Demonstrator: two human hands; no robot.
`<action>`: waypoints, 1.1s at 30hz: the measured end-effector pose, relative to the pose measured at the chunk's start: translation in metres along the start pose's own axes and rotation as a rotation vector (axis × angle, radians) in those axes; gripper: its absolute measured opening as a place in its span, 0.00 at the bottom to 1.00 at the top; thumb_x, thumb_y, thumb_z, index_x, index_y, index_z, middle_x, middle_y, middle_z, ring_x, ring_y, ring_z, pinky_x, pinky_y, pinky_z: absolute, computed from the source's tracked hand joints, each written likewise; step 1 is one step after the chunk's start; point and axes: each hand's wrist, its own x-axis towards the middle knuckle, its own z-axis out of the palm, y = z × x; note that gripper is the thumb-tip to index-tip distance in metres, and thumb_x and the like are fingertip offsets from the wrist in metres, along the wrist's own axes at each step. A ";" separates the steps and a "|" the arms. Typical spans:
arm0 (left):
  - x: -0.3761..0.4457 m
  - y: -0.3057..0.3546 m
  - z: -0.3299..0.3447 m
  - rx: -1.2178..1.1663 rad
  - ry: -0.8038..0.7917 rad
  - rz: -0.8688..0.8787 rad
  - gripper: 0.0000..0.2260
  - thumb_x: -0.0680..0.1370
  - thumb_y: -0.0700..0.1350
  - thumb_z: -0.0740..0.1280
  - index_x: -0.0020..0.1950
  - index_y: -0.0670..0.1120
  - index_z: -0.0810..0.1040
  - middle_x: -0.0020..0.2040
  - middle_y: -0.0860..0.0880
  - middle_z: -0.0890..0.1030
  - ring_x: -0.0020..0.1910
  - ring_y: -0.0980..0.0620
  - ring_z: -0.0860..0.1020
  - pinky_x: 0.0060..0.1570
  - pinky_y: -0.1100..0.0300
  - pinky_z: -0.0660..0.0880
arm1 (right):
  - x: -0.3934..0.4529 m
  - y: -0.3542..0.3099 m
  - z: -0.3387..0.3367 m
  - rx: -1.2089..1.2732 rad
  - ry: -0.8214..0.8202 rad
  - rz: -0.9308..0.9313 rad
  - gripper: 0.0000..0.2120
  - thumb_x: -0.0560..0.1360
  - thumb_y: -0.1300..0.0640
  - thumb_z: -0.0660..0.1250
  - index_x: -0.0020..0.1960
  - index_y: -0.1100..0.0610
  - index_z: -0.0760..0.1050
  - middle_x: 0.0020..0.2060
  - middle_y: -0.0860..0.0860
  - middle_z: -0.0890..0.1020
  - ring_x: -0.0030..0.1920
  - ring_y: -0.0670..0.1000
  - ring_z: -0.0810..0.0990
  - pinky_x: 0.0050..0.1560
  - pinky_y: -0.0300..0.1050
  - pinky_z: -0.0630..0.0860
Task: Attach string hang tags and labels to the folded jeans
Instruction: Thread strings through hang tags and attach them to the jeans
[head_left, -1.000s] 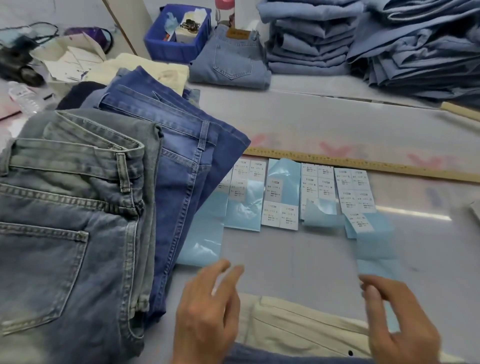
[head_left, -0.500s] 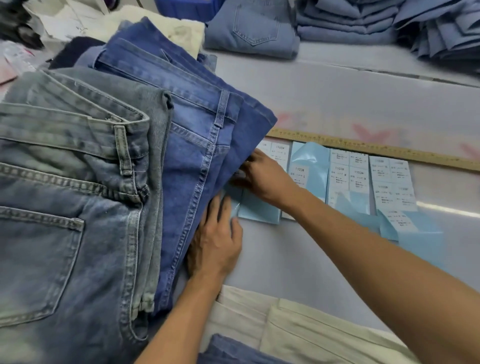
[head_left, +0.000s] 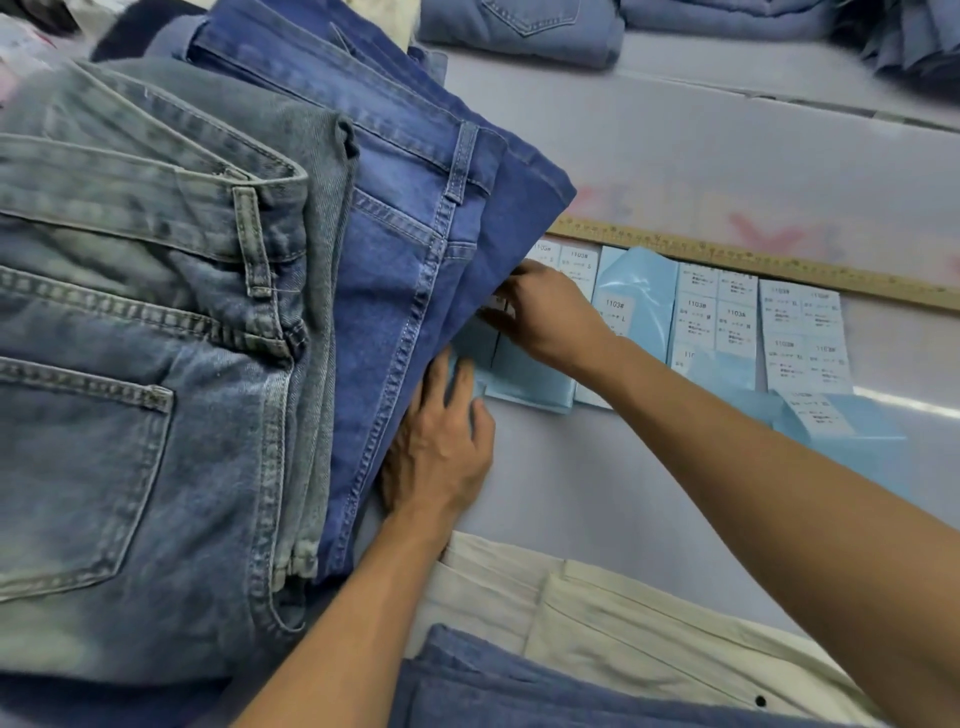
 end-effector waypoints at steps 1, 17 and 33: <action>0.000 0.000 0.000 0.006 0.017 0.009 0.21 0.80 0.47 0.63 0.72 0.43 0.75 0.74 0.41 0.72 0.72 0.39 0.71 0.66 0.42 0.72 | 0.000 -0.001 0.000 0.009 -0.009 -0.009 0.13 0.78 0.55 0.70 0.59 0.59 0.83 0.58 0.58 0.83 0.56 0.63 0.79 0.52 0.54 0.77; 0.005 0.046 -0.008 0.134 -0.163 0.105 0.18 0.83 0.49 0.56 0.67 0.40 0.73 0.76 0.36 0.67 0.75 0.39 0.66 0.71 0.47 0.67 | -0.036 0.012 0.010 0.115 0.062 -0.043 0.10 0.74 0.59 0.74 0.54 0.60 0.85 0.59 0.54 0.83 0.55 0.59 0.81 0.49 0.54 0.80; -0.006 0.028 0.025 -0.010 0.070 0.088 0.17 0.80 0.46 0.59 0.65 0.40 0.76 0.73 0.39 0.73 0.72 0.41 0.71 0.70 0.47 0.68 | -0.028 0.017 0.002 -0.278 -0.089 -0.234 0.17 0.83 0.57 0.58 0.67 0.60 0.78 0.65 0.56 0.80 0.62 0.59 0.78 0.57 0.56 0.77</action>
